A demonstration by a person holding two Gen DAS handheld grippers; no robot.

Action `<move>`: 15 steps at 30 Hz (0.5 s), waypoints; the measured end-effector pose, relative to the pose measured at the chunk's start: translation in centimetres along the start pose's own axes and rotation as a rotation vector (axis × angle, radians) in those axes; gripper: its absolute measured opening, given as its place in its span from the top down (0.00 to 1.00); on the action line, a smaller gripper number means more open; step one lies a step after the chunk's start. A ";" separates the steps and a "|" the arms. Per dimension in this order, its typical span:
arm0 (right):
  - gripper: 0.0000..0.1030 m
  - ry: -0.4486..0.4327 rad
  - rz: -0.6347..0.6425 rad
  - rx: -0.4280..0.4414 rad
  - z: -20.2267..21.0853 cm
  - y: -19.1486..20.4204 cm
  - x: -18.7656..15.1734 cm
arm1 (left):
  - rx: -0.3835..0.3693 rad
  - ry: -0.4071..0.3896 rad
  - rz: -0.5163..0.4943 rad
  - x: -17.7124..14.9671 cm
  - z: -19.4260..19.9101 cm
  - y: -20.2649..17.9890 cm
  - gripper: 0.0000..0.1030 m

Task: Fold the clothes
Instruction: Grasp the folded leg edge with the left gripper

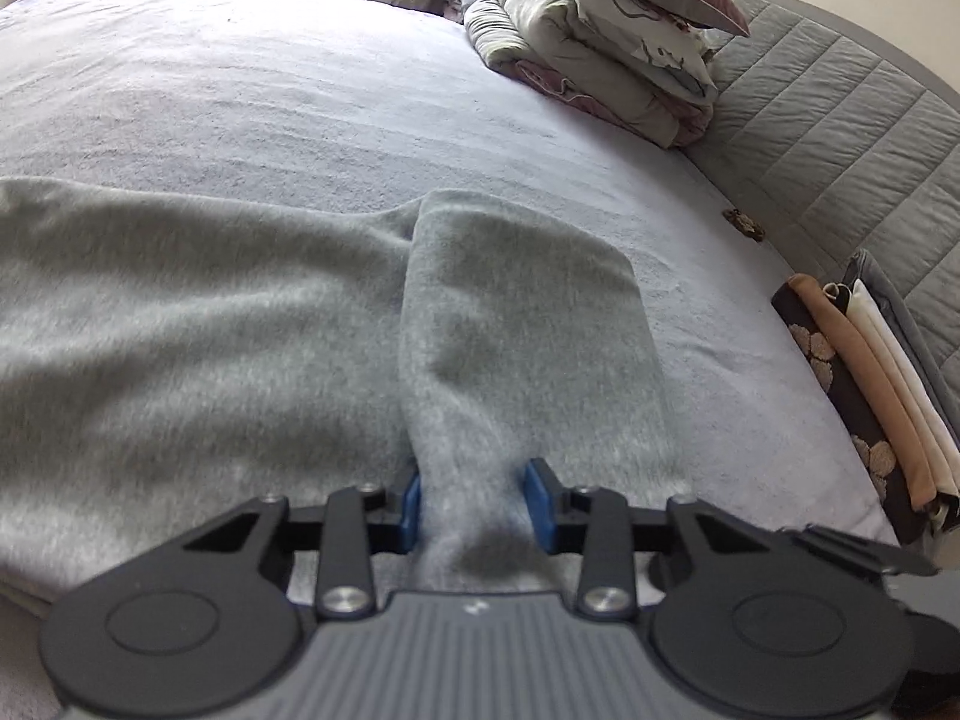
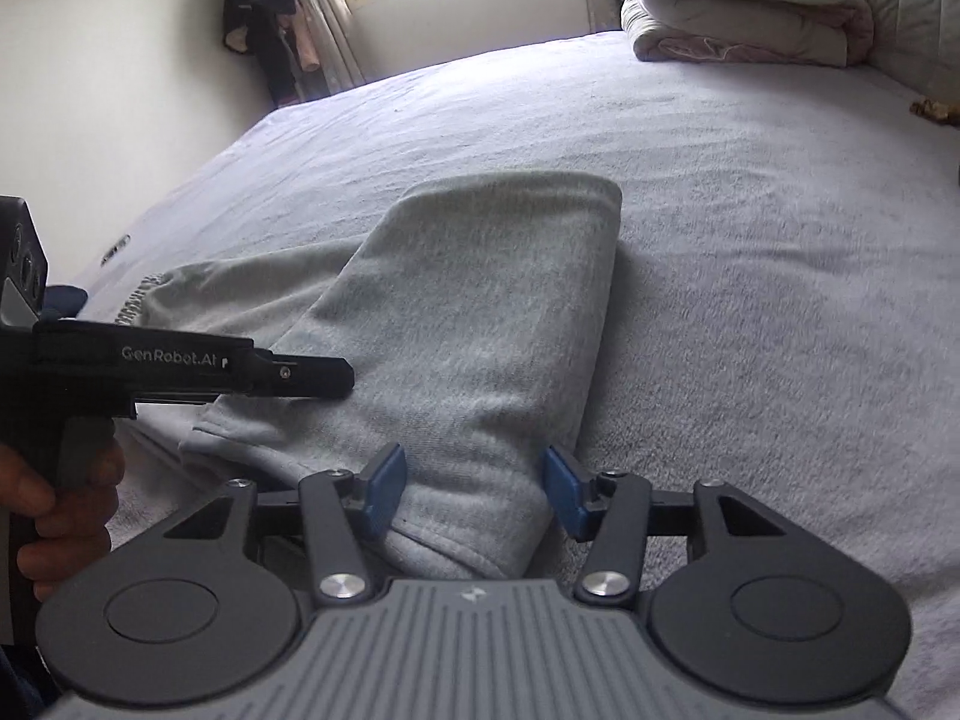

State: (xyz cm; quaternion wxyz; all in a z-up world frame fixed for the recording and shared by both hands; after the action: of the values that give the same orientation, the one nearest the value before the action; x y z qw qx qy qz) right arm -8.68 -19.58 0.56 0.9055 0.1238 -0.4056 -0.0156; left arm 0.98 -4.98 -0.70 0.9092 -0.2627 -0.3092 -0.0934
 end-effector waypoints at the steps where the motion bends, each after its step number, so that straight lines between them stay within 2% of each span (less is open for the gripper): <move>1: 0.47 -0.023 0.024 0.021 0.4 0.5 0.3 | 0.000 0.002 0.001 0.0 0.0 0.1 0.66; 4: 0.46 0.019 0.098 0.067 -0.3 1.9 -0.6 | 0.017 0.007 -0.014 -0.2 -0.2 0.1 0.68; 6: 0.44 0.010 0.126 0.062 -0.8 2.2 -1.3 | 0.029 0.007 -0.022 -0.3 -0.3 0.1 0.68; 11: 0.43 0.049 0.146 0.080 -0.4 2.1 -0.3 | 0.028 0.003 -0.021 -0.3 -0.3 0.1 0.65; 15: 0.43 0.019 0.142 0.019 0.2 0.6 1.2 | 0.020 0.019 -0.012 -0.1 0.0 0.4 0.64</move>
State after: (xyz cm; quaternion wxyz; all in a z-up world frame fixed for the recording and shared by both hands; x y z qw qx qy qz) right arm -8.04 -19.14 1.69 0.9070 0.1035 -0.4047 0.0536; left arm 1.02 -4.62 -0.89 0.9140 -0.2511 -0.3031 -0.0982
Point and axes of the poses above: each gripper's, at about its wrist camera, not at the fingertips, and z roughly against the way its jaws point, y to its left, x to its top, the point moved 5 cm from there along -z, roughly the way its jaws point, and after that the axes turned 2 degrees about -x, right-handed, at the moved point
